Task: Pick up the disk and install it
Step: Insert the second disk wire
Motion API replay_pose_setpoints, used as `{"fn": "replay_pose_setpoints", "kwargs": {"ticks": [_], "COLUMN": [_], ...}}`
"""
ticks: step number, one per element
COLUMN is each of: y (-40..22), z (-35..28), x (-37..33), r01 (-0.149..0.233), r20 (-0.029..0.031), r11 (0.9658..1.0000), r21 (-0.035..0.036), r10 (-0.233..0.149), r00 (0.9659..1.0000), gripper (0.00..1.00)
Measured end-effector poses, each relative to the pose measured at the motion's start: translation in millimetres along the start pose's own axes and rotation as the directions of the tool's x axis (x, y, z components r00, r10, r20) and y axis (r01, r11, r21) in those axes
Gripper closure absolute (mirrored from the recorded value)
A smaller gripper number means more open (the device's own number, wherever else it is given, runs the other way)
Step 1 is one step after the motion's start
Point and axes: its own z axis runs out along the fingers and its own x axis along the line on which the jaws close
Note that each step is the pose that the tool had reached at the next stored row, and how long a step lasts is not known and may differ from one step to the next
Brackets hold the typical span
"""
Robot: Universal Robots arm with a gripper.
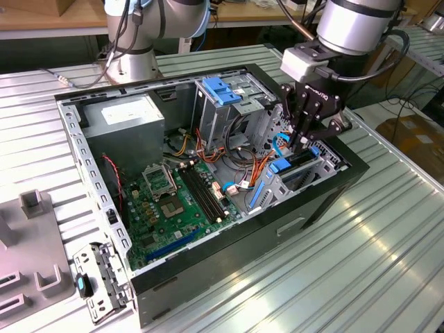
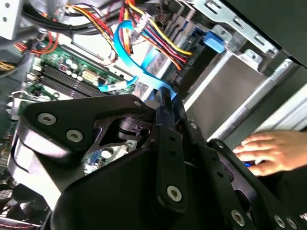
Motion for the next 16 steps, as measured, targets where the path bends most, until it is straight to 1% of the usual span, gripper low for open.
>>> {"fn": "replay_pose_setpoints", "kwargs": {"ticks": [2,4,6,9,11,12,16], "y": [0.1,0.2,0.3,0.5,0.5,0.5,-0.5], "z": [1.0,2.3,3.8,5.7,7.8,9.0,10.3], "x": [1.3,3.9,8.0,13.1,14.7,14.7,14.7], "r01": [0.0,-0.001,-0.001,-0.001,-0.001,-0.001,-0.001], "r20": [0.0135,0.0203,0.0299,0.046,0.0536,0.0545,0.054], "r11": [1.0,1.0,1.0,1.0,1.0,1.0,1.0], "r21": [0.0024,0.0035,0.0039,0.0045,0.0049,0.0054,0.007], "r10": [0.0,0.001,0.001,0.001,0.001,0.001,0.001], "r00": [0.9999,0.9998,0.9996,0.9989,0.9986,0.9985,0.9985], "gripper": [0.84,0.84,0.84,0.84,0.84,0.84,0.84]}}
